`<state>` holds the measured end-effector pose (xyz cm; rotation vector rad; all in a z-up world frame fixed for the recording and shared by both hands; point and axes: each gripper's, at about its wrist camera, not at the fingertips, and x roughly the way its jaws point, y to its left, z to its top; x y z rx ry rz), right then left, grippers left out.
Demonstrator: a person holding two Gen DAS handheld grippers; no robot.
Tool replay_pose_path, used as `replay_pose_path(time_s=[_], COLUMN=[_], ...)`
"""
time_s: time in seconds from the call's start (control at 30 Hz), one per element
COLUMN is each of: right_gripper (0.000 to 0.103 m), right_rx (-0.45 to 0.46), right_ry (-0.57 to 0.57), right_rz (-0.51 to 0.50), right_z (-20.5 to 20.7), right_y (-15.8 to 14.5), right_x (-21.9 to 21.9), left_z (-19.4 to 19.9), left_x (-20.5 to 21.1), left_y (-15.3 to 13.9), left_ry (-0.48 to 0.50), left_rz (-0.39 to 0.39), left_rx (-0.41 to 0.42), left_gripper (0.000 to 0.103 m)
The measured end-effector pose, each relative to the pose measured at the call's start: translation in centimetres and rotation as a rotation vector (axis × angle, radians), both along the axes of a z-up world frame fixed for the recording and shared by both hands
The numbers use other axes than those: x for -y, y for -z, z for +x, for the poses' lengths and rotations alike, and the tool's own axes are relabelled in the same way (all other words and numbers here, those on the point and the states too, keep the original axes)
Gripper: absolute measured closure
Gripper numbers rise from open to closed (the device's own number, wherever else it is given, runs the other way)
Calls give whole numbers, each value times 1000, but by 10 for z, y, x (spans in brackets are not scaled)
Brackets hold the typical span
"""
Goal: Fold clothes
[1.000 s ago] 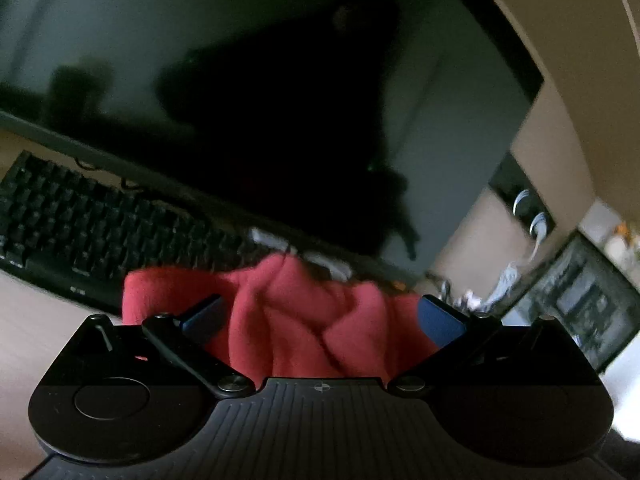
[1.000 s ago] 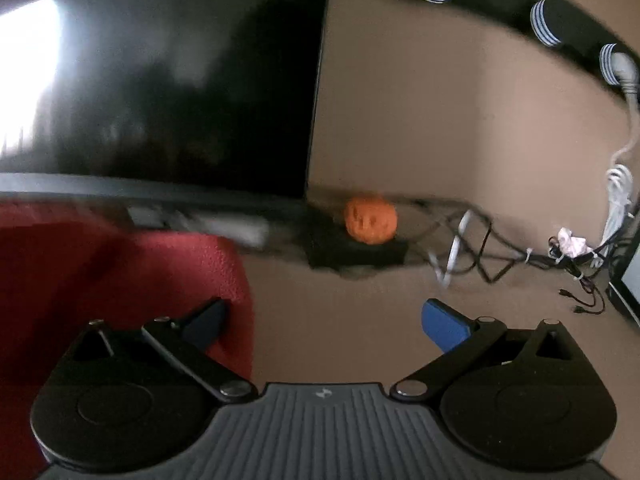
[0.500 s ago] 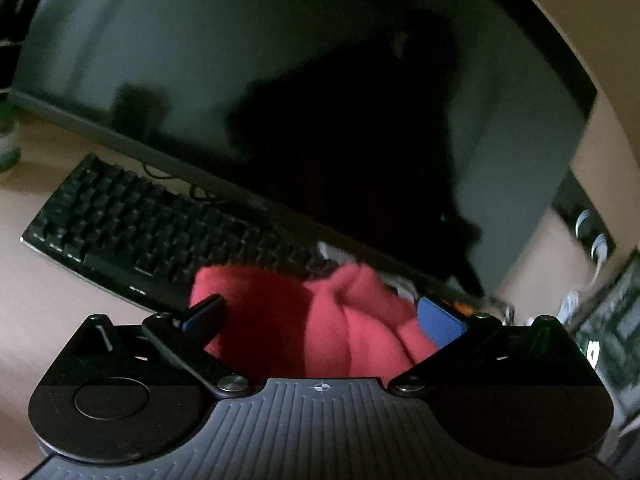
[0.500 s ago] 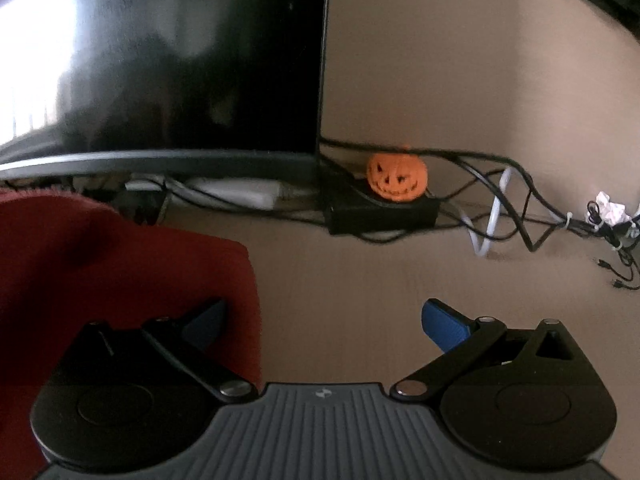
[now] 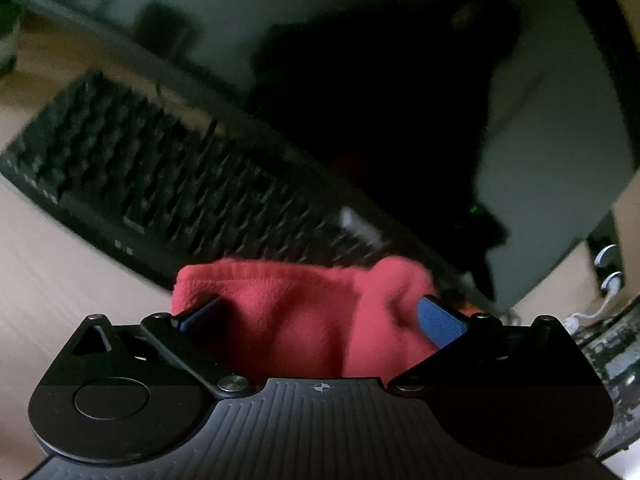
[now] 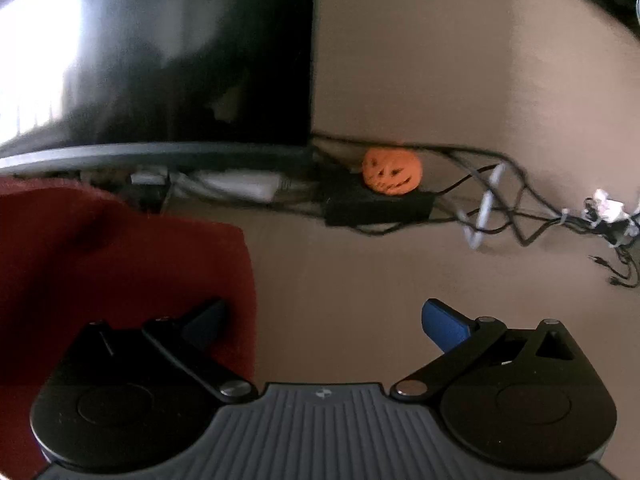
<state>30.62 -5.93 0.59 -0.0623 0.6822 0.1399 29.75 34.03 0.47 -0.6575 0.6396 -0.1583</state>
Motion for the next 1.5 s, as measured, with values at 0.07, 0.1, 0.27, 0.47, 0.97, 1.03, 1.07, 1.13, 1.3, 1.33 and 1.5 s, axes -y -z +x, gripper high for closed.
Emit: replay_pose_path(time_s=[0.07, 0.1, 0.27, 0.47, 0.97, 1.03, 1.07, 1.13, 1.3, 1.33, 1.5], right_gripper=[0, 0, 0, 0, 0, 0, 0, 0, 0, 0, 0], right_rx=[42, 56, 67, 10, 119, 95, 57, -51, -114, -114, -95], right_ry=[-17, -55, -310, -565, -323, -268, -266, -276, -282, -282, -290], right_rz=[36, 57, 136, 59, 100, 97, 114, 180, 171, 159, 133], right_z=[-16, -24, -60, -96, -121, -113, -107, -93, -85, -85, -96], right_y=[-13, -19, -35, -7, -14, -11, -7, 9, 25, 24, 22], right_x=[-3, -6, -36, -100, -72, -61, -58, -56, -68, -70, -68], left_z=[-15, -23, -48, -45, -61, -76, -81, -90, -91, -92, -120], left_x=[-1, -2, 14, 51, 47, 49, 49, 49, 47, 46, 55], left_y=[-14, -22, -42, -35, -33, -41, -40, -38, -21, -23, -37], left_ry=[5, 7, 94, 142, 136, 155, 165, 185, 166, 151, 90], left_rz=[9, 14, 81, 325, 377, 373, 360, 335, 302, 296, 355], left_rx=[46, 68, 117, 41, -9, 22, 21, 19, -16, -18, 41], left_gripper=[0, 0, 0, 0, 0, 0, 0, 0, 0, 0, 0])
